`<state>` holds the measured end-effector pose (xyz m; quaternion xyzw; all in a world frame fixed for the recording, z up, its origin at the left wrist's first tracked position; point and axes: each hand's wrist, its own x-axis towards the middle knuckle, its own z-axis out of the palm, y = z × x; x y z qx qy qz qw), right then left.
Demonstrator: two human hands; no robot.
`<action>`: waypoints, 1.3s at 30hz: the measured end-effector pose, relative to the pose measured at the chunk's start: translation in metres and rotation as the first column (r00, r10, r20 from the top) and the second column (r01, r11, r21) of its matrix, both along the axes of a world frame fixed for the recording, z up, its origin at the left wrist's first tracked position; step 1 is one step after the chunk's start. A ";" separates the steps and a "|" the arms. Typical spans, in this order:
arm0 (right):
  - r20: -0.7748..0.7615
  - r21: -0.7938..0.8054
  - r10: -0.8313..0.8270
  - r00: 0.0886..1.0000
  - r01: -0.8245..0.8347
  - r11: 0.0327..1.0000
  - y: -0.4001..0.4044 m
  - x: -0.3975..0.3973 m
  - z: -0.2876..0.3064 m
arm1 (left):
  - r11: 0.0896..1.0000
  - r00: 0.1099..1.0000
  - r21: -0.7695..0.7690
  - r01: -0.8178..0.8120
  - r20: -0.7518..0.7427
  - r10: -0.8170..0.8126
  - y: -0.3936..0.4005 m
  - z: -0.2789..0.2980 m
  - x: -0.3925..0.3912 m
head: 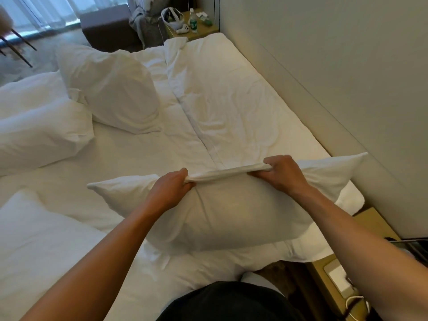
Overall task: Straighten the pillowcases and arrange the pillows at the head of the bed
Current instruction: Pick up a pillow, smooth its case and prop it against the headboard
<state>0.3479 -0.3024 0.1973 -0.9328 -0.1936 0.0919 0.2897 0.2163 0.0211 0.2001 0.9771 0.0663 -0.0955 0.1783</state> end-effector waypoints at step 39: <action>0.192 -0.170 -0.153 0.969 0.186 0.968 -0.040 -0.012 0.011 | 0.966 0.967 0.100 -0.240 0.108 0.229 0.043 -0.001 -0.001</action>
